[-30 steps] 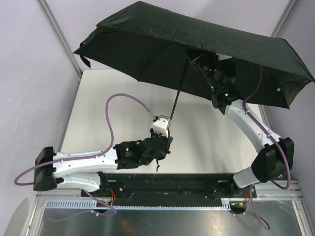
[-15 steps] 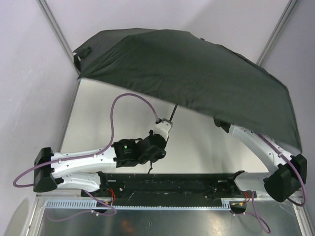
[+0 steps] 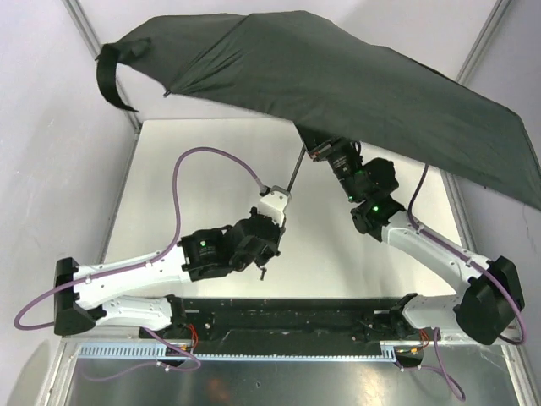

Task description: Put away the umbrella

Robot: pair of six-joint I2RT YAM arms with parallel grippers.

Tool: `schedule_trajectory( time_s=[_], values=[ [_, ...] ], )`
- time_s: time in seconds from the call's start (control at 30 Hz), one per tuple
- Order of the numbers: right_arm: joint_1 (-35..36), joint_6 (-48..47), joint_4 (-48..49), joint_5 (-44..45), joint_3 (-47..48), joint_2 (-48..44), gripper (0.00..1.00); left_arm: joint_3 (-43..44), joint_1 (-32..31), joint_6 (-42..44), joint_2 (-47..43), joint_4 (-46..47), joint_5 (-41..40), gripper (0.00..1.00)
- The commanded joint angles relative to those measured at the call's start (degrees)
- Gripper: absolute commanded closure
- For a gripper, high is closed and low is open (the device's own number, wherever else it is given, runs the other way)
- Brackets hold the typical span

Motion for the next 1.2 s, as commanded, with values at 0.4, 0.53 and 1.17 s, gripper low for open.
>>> schedule_trajectory(
  time_s=[0.4, 0.53, 1.17],
  values=[
    [-2.96, 1.86, -17.17, -14.69, 0.04, -1.51, 0.56, -1.59, 1.0, 2.87, -9.04, 18.12, -0.61, 1.0],
    [-1.49, -1.89, -16.44, -14.59, 0.25, -1.63, 0.95, -2.75, 0.97, 1.67, -9.47, 18.05, 0.67, 1.0],
    [-4.05, 24.03, 30.05, -37.19, -9.87, 2.88, 1.0, -9.99, 15.55, -15.47, -10.73, 24.14, 45.24, 0.31]
  ],
)
